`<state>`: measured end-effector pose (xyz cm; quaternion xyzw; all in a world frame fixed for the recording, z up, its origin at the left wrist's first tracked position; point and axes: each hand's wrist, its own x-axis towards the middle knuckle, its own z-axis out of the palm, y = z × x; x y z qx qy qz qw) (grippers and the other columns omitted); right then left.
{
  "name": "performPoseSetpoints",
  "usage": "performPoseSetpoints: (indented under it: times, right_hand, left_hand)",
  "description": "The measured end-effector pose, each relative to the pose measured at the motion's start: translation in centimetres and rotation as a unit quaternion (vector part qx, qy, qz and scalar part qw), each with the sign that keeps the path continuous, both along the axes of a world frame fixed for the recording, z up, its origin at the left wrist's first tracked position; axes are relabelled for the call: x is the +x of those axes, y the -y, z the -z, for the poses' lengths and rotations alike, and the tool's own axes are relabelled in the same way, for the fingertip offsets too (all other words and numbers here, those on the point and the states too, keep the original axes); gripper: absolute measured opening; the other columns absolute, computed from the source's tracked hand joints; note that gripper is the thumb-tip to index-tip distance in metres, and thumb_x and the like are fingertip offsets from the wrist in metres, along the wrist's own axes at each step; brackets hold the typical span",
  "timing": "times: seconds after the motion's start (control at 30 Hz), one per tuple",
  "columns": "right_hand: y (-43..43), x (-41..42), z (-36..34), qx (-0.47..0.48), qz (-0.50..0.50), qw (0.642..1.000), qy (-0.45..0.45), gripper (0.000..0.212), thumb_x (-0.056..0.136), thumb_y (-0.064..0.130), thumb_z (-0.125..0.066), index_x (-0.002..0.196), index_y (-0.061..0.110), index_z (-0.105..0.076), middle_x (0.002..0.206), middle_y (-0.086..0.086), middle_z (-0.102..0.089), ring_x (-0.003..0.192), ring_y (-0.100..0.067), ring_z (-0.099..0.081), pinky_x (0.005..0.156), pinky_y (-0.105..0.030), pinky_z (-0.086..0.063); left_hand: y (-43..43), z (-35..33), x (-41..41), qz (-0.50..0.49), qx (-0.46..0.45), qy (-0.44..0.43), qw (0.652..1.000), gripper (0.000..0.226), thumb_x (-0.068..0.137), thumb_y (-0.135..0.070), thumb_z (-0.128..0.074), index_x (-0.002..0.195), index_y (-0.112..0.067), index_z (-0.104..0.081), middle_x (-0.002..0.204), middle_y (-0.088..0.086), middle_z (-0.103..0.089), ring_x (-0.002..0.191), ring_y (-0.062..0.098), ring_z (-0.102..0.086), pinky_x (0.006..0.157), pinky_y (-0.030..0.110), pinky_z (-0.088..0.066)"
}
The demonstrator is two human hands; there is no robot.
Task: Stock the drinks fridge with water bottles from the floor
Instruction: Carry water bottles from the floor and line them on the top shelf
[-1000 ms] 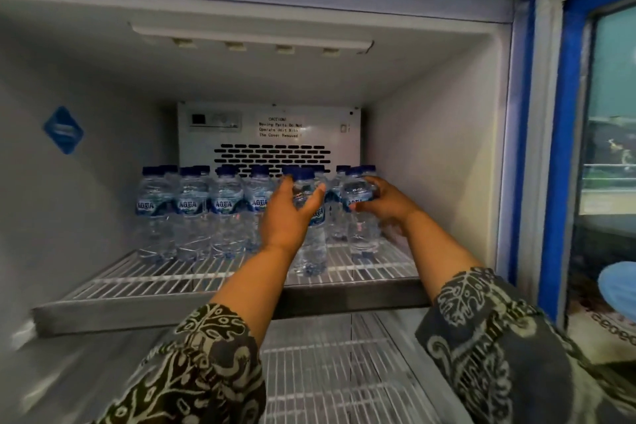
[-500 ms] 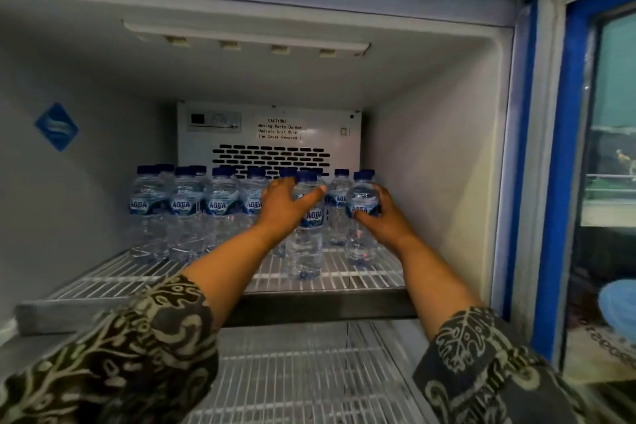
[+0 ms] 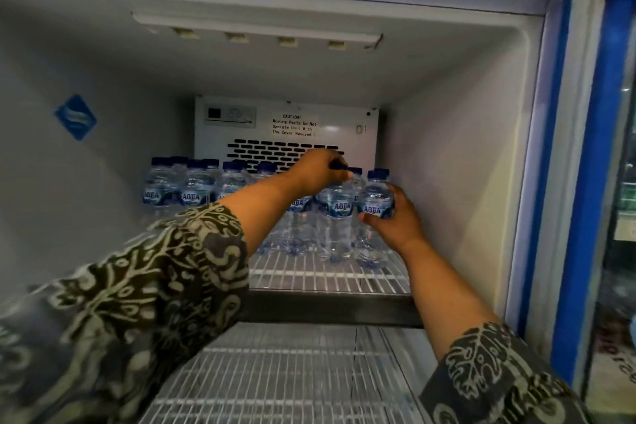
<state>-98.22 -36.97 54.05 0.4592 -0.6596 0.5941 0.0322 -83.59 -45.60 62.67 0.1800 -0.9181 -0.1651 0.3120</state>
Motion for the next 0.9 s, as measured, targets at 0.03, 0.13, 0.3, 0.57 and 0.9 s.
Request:
performPoseSetpoints:
  times: [0.03, 0.13, 0.3, 0.57, 0.9]
  right_hand:
    - [0.1, -0.2, 0.0, -0.002, 0.002, 1.0, 0.004, 0.075, 0.071, 0.006, -0.078, 0.137, 0.012, -0.041, 0.132, -0.01, -0.055, 0.119, -0.026, -0.054, 0.102, -0.036, -0.044]
    - [0.6, -0.6, 0.2, 0.01, 0.017, 1.0, 0.004, 0.081, 0.071, 0.01, -0.079, 0.14, 0.015, -0.038, 0.135, -0.01, -0.053, 0.122, -0.026, -0.052, 0.104, -0.04, -0.043]
    - [1.2, -1.0, 0.6, 0.014, 0.02, 1.0, -0.011, 0.079, 0.071, 0.015, -0.078, 0.139, 0.017, -0.038, 0.135, -0.01, -0.052, 0.121, -0.027, -0.052, 0.104, -0.043, -0.043]
    - [0.9, -0.8, 0.3, 0.002, -0.008, 1.0, 0.002, 0.069, 0.075, 0.005, -0.074, 0.136, 0.012, -0.041, 0.129, -0.01, -0.056, 0.115, -0.024, -0.055, 0.095, -0.026, -0.043]
    - [0.8, -0.7, 0.3, 0.043, 0.008, 0.999, 0.019, 0.081, 0.067, 0.016, -0.08, 0.137, 0.017, -0.039, 0.132, -0.006, -0.056, 0.118, -0.025, -0.055, 0.103, -0.042, -0.044]
  left_hand:
    - [0.2, -0.1, -0.5, -0.005, -0.013, 0.014, 1.0, 0.034, 0.091, -0.025, -0.059, 0.118, -0.004, -0.06, 0.118, 0.015, -0.062, 0.106, 0.026, -0.057, 0.087, 0.029, -0.042]
    - [1.4, -0.2, -1.6, -0.052, -0.076, 0.068, 0.993, 0.037, 0.09, -0.033, -0.058, 0.12, -0.011, -0.059, 0.124, 0.011, -0.061, 0.117, 0.028, -0.052, 0.111, 0.04, -0.028]
    - [4.0, -0.4, -2.4, -0.047, -0.056, 0.076, 0.994, 0.035, 0.09, -0.028, -0.06, 0.119, -0.009, -0.059, 0.123, 0.013, -0.06, 0.115, 0.029, -0.054, 0.102, 0.034, -0.037]
    - [4.3, -0.8, -2.9, -0.009, -0.119, 0.106, 0.987, 0.034, 0.093, -0.014, -0.056, 0.127, -0.009, -0.057, 0.131, 0.012, -0.057, 0.119, 0.028, -0.053, 0.101, 0.032, -0.037]
    - [3.5, 5.7, -0.8, -0.186, -0.316, 0.112, 0.923, 0.101, 0.078, -0.067, -0.052, 0.15, -0.024, 0.005, 0.16, 0.006, 0.005, 0.145, 0.025, 0.015, 0.104, 0.049, 0.024]
